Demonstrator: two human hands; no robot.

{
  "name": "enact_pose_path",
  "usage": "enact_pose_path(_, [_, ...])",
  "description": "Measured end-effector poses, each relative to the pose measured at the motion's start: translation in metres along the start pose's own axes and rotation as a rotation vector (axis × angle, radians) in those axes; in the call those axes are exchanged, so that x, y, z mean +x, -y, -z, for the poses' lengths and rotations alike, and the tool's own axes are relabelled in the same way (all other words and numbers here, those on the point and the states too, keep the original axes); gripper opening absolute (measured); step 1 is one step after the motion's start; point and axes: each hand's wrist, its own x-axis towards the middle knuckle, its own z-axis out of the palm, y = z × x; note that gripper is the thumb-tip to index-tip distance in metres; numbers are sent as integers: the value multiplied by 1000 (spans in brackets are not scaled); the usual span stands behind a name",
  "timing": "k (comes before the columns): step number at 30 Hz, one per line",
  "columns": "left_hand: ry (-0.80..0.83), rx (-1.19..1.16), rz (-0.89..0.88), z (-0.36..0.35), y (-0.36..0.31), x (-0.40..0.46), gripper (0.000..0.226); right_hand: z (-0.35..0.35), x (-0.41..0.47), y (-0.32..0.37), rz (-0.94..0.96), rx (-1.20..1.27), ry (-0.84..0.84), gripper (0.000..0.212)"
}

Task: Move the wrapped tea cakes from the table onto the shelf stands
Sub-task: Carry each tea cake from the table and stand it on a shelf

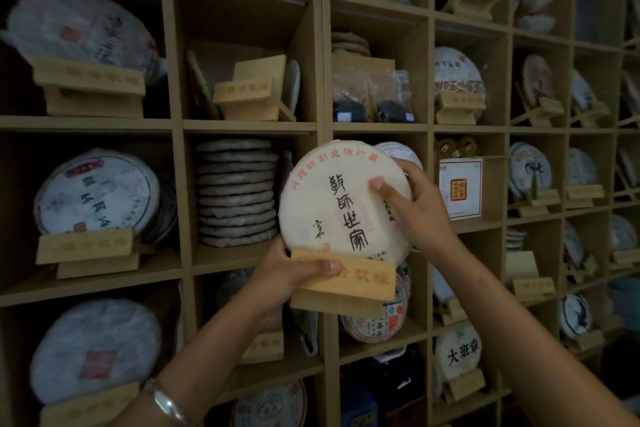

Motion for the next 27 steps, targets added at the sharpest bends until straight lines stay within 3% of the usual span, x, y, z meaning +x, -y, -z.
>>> enact_pose_path(7, [-40,0,28,4,3,-8,80,-4,3,-1,-118,27,97,17])
enact_pose_path(14, [-103,33,65,12,13,-18,80,-10,12,3,-312,-121,199,36])
enact_pose_path(18, [-119,5,66,19,15,-17,65,-23,10,0,-224,-88,150,30])
enact_pose_path(21, [-149,3,63,28,11,-12,75,-37,0,-7,-204,39,98,38])
enact_pose_path(24, [-168,4,38,38,8,-6,72,-51,-3,-15,-252,138,103,32])
enact_pose_path(27, [-170,1,26,47,7,0,77,-61,9,-14,-255,123,111,33])
